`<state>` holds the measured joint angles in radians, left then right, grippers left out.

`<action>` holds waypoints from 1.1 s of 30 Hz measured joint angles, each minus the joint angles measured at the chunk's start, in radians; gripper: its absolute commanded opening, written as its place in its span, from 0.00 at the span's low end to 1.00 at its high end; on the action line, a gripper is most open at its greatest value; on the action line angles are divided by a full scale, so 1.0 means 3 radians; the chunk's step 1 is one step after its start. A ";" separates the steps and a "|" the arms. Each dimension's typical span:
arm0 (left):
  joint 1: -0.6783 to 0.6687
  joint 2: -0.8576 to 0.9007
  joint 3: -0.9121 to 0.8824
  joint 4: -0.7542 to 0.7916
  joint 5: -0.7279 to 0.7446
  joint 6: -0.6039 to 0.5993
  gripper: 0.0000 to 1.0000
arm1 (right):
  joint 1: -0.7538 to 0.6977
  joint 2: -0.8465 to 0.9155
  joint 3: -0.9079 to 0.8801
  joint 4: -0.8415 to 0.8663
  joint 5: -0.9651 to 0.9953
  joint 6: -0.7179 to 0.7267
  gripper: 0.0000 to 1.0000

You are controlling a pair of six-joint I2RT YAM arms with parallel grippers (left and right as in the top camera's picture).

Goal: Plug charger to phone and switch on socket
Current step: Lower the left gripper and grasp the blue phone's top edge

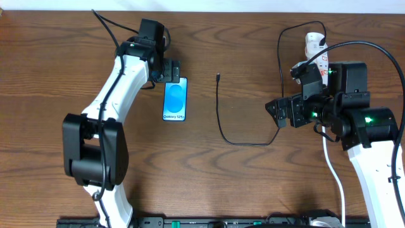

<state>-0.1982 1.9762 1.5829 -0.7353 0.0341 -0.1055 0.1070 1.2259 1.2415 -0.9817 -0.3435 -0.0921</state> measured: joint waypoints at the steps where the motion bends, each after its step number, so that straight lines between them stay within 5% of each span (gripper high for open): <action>1: 0.0000 0.0022 0.0000 0.0000 0.0001 -0.0001 0.98 | 0.0000 0.0000 0.0000 -0.0003 -0.0001 0.0000 0.99; 33: -0.0181 0.0389 -0.0142 -0.0198 0.0214 -0.0608 0.98 | 0.0000 0.0003 0.0000 -0.0080 -0.0001 0.0000 0.99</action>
<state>-0.2523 2.0930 1.5402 -0.7948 0.0982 -0.2878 0.1070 1.2266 1.2415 -1.0058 -0.3439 -0.0921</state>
